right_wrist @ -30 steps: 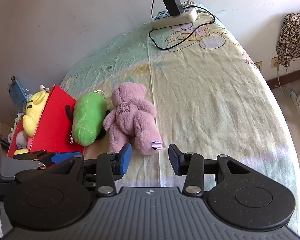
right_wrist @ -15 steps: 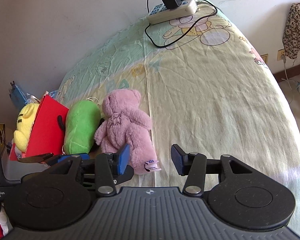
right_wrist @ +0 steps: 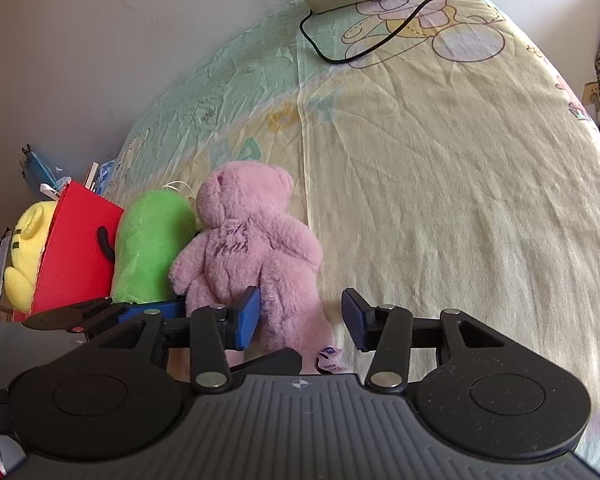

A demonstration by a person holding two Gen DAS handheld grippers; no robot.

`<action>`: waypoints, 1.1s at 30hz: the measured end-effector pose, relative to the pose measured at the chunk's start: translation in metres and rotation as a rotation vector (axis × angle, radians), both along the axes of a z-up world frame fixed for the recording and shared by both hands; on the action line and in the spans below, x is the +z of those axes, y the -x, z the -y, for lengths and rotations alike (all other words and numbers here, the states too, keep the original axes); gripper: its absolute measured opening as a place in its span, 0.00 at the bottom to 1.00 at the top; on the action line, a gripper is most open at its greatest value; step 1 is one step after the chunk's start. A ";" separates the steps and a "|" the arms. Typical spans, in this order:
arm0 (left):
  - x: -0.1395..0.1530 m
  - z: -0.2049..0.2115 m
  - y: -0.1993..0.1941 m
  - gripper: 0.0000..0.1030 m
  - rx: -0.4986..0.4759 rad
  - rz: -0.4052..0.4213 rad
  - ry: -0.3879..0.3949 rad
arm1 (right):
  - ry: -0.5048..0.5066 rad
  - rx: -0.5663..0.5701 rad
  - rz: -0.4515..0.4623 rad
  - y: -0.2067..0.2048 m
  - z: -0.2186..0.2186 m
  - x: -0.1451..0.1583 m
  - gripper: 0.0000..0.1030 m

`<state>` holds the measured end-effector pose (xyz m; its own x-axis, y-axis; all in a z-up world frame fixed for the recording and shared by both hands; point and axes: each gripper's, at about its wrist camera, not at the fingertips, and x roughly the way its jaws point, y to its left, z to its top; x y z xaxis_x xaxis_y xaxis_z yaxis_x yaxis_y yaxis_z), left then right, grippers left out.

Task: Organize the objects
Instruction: 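Lower the right gripper onto the pink teddy bear's head, then grasp the pink teddy bear by the head with the right gripper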

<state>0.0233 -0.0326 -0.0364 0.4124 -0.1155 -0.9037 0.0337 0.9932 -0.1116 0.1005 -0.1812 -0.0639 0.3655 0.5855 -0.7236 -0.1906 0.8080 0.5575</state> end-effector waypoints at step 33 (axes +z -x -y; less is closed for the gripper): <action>0.003 0.029 0.086 0.89 -0.186 0.021 0.010 | 0.087 0.122 -0.026 0.085 -0.004 0.017 0.25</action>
<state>-0.0627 -0.0615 -0.0339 0.4016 -0.2006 -0.8936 0.2188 0.9685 -0.1191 0.0153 -0.1771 -0.0472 0.2758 0.5592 -0.7818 -0.2765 0.8251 0.4926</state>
